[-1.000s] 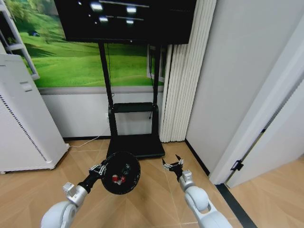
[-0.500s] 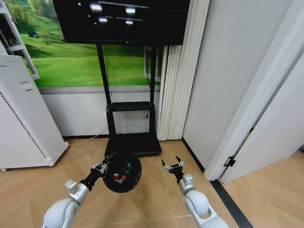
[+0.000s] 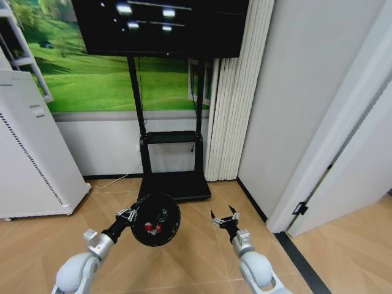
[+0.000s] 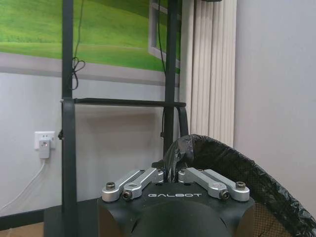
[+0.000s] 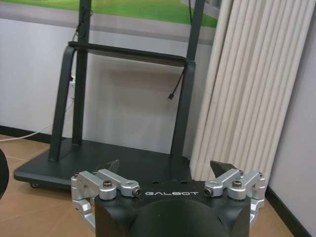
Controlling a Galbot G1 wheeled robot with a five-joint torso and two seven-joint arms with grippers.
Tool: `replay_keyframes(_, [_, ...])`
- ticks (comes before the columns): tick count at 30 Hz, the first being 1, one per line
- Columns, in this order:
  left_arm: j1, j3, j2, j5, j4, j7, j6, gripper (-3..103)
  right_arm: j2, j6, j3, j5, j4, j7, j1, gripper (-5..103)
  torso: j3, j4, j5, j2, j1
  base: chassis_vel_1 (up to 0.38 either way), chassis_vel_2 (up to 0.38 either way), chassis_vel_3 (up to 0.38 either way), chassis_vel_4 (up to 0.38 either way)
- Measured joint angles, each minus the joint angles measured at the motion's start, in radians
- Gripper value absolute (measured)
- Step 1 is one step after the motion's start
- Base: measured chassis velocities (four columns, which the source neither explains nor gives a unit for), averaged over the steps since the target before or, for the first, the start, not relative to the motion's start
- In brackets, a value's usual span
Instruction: Pick up the trash bin and place the garbage on the floor into it.
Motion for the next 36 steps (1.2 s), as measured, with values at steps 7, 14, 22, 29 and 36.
replay_keyframes(7, [-0.002,0.001,0.001,-0.001,0.001,0.005,-0.003,7,0.000,-0.006,-0.001,-0.004,0.023,0.001,-0.018,100,0.000,0.0000,-0.0004,0.000,0.000,0.271,0.161,-0.292,-0.163])
replay_keyframes(14, [0.001,0.004,-0.003,-0.001,0.000,0.010,-0.006,7,0.000,-0.009,0.001,-0.015,0.033,0.005,-0.034,100,0.000,-0.0002,0.0003,0.000,0.000,0.291,0.216,-0.289,-0.202])
replay_keyframes(22, [0.006,0.001,-0.005,-0.001,-0.006,0.011,-0.008,7,0.000,-0.010,-0.001,-0.015,0.037,0.008,-0.034,100,0.000,-0.0002,0.0003,0.000,0.000,0.372,0.257,-0.362,-0.260])
replay_keyframes(29, [0.014,-0.004,-0.012,0.000,-0.016,0.011,-0.008,7,0.004,0.002,-0.005,-0.007,0.031,0.006,-0.028,100,0.000,0.0002,0.0009,0.000,0.000,0.421,0.314,-0.408,-0.323])
replay_keyframes(36, [0.020,-0.004,-0.015,0.003,-0.023,0.008,-0.009,7,0.005,0.026,-0.004,0.011,0.020,0.002,-0.024,100,0.000,0.0000,-0.0001,0.000,0.000,0.195,0.166,-0.192,-0.180])
